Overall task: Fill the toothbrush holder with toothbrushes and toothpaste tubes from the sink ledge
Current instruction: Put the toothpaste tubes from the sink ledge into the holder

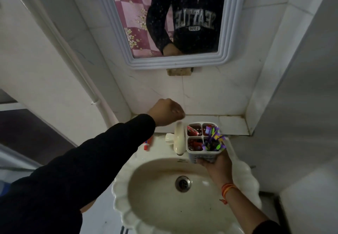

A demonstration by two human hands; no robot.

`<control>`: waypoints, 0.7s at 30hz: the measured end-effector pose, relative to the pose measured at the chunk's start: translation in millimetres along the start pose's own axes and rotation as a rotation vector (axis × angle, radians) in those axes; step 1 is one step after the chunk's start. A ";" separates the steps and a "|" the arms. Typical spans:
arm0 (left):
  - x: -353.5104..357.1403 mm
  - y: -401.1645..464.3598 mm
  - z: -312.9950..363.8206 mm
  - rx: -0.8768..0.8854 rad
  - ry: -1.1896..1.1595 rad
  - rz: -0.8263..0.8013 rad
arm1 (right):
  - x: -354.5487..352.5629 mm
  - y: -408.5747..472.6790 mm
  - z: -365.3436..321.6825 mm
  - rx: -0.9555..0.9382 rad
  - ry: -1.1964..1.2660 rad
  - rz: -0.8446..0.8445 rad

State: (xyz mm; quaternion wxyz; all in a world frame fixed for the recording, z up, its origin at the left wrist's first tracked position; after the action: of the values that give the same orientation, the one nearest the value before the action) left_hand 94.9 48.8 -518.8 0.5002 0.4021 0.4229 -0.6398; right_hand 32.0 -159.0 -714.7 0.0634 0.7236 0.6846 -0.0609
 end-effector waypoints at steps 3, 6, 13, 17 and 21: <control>19.6 11.5 -54.1 -0.226 0.063 -0.030 | 1.2 0.4 -0.2 0.007 0.001 -0.004; 46.9 14.7 -101.0 -0.408 0.193 -0.081 | 0.6 1.1 4.1 0.015 0.008 -0.001; 105.7 9.3 -169.1 -0.683 0.113 -0.162 | 1.7 1.5 8.0 0.009 -0.006 -0.004; 110.6 12.9 -177.4 -0.691 0.079 -0.099 | 0.8 2.1 9.0 0.008 -0.027 -0.005; 112.2 17.5 -175.4 -0.682 -0.045 -0.095 | 1.3 2.2 7.7 0.013 -0.033 -0.001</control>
State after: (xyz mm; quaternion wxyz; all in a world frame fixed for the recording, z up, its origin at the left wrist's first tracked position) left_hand 108.4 178.0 -682.4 0.5845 0.1775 0.6196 -0.4928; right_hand 34.2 -159.2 -722.5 0.0699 0.7227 0.6833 -0.0774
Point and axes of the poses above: each hand's wrist, its own y-axis towards the middle knuckle, its own x-axis out of the palm, z = x × y, the point moved 7 cm from there along y, towards the middle knuckle, and after that the axes turned 9 degrees about y, right-handed, at the moved point
